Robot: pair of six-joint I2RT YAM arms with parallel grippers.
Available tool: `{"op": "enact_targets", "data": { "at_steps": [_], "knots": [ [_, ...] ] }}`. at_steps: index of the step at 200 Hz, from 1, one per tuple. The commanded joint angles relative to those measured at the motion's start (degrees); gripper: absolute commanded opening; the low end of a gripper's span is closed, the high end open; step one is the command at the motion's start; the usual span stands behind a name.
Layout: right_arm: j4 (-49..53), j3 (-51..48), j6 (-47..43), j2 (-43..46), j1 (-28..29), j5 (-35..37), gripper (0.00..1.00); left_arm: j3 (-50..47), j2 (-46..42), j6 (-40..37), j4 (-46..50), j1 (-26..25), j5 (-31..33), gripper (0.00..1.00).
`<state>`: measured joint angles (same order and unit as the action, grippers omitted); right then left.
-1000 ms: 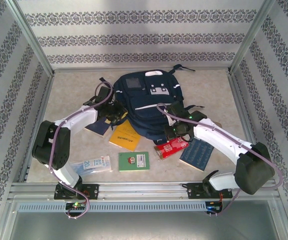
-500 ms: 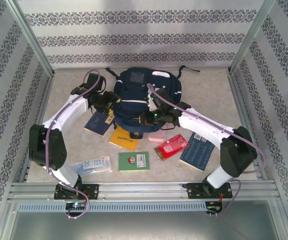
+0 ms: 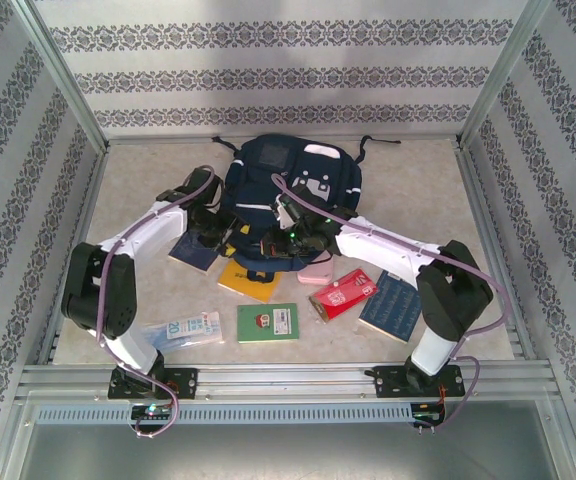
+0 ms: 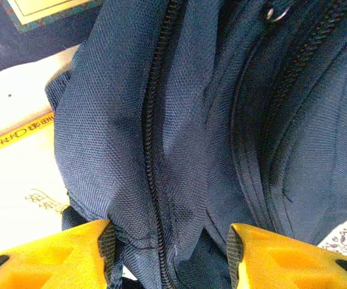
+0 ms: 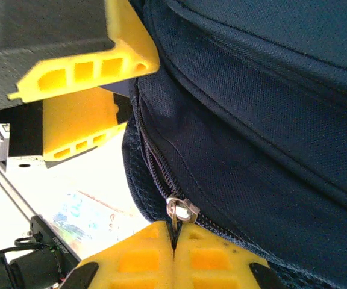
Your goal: Pack the student bag
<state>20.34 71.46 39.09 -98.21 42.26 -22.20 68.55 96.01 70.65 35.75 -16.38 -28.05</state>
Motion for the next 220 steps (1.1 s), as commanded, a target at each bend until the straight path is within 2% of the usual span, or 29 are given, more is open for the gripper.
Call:
{"op": "enact_targets", "data": {
  "at_steps": [1,11,30,71,122,182,220],
  "knots": [
    [-4.2,0.1,-0.2,-0.8,0.8,-0.7,0.00,-1.5,2.2,2.2,-3.5,-1.9,-1.9,0.50],
    [-4.4,0.0,-0.4,-1.3,0.9,-0.7,0.00,-2.1,3.0,2.3,-4.4,-2.1,-2.0,0.48],
    [-3.0,0.3,-1.8,-2.0,1.2,0.5,0.00,-2.2,4.3,1.2,-4.5,-2.0,-0.9,0.37],
    [6.7,-0.2,-9.4,-1.7,1.4,8.0,0.00,-2.7,4.5,-0.2,-3.3,-1.4,2.3,0.00],
    [13.6,-6.0,-16.7,2.3,0.8,20.1,0.00,-1.1,1.9,-0.6,-0.8,0.9,4.4,0.00],
    [11.6,-11.2,-18.1,6.0,-4.8,22.1,0.00,1.4,-2.7,-1.1,2.0,3.4,5.7,0.00],
    [8.1,-12.0,-18.9,7.7,-10.3,21.2,0.00,4.3,-5.3,-1.3,3.3,5.2,5.0,0.00]
  ]
}}
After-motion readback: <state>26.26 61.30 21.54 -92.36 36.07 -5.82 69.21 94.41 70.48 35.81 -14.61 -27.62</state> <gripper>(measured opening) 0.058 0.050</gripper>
